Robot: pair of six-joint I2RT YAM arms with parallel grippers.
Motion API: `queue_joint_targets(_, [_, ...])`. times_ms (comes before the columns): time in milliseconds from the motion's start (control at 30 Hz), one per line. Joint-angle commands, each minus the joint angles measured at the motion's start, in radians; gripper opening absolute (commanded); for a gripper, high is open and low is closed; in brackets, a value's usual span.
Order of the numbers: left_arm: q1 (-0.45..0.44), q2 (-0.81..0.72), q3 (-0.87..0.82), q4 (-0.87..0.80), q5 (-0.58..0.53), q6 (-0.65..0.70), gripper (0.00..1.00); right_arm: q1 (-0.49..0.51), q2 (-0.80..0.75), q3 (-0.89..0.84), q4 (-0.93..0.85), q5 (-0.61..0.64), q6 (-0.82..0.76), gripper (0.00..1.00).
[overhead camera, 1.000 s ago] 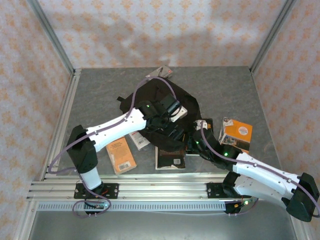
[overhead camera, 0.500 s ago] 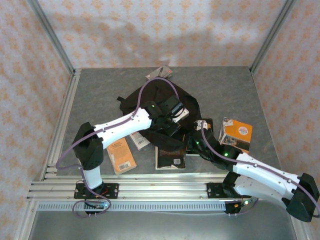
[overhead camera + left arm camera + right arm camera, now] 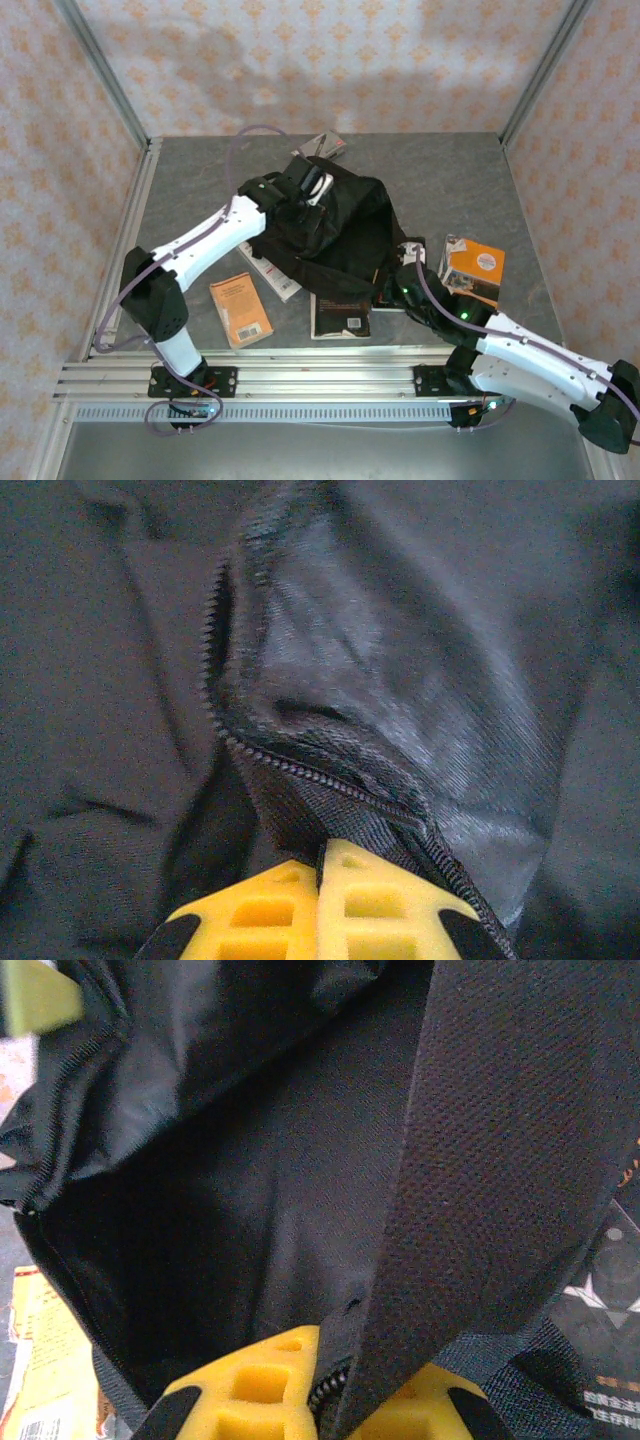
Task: Pack the student bag
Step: Open the student bag at the middle-left of the table.
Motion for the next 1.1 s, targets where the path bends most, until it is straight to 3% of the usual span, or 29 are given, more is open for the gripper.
queue_joint_targets(0, [-0.001,-0.06,0.005,0.03,0.056,-0.059,0.0,-0.007,-0.03,0.033,-0.095,0.082,-0.018,0.22])
queue_joint_targets(100, [-0.002,-0.097,-0.011,0.056,0.104,-0.094,0.0,-0.006,-0.058,0.105,-0.171,0.165,-0.034,0.41])
queue_joint_targets(167, [-0.002,-0.111,-0.015,0.065,0.135,-0.113,0.0,-0.007,-0.078,0.157,-0.229,0.251,-0.045,0.45])
queue_joint_targets(200, [-0.002,-0.114,-0.014,0.066,0.152,-0.122,0.0,-0.006,-0.084,0.185,-0.258,0.301,-0.037,0.45])
queue_joint_targets(300, [-0.002,-0.118,-0.017,0.08,0.197,-0.157,0.0,-0.01,-0.077,0.221,-0.25,0.316,-0.067,0.25])
queue_joint_targets(400, [-0.002,-0.12,-0.015,0.106,0.264,-0.199,0.0,-0.017,-0.006,0.235,-0.202,0.25,-0.079,0.02])
queue_joint_targets(433, [-0.002,-0.122,-0.016,0.115,0.277,-0.214,0.0,-0.019,0.026,0.24,-0.189,0.245,-0.076,0.0])
queue_joint_targets(667, [-0.002,-0.149,-0.029,0.135,0.332,-0.255,0.0,-0.143,0.293,0.277,-0.002,0.066,0.006,0.0])
queue_joint_targets(900, [-0.003,-0.179,-0.037,0.148,0.434,-0.284,0.0,-0.373,0.531,0.321,0.262,-0.362,0.232,0.0])
queue_joint_targets(933, [-0.003,-0.171,-0.026,0.126,0.43,-0.284,0.05,-0.392,0.569,0.333,0.296,-0.419,0.256,0.0])
queue_joint_targets(1000, [-0.003,-0.151,0.0,0.074,0.393,-0.283,0.36,-0.41,0.627,0.355,0.328,-0.479,0.288,0.0])
queue_joint_targets(1067, [-0.003,-0.138,0.029,0.023,0.328,-0.286,0.54,-0.419,0.662,0.353,0.375,-0.501,0.322,0.0])
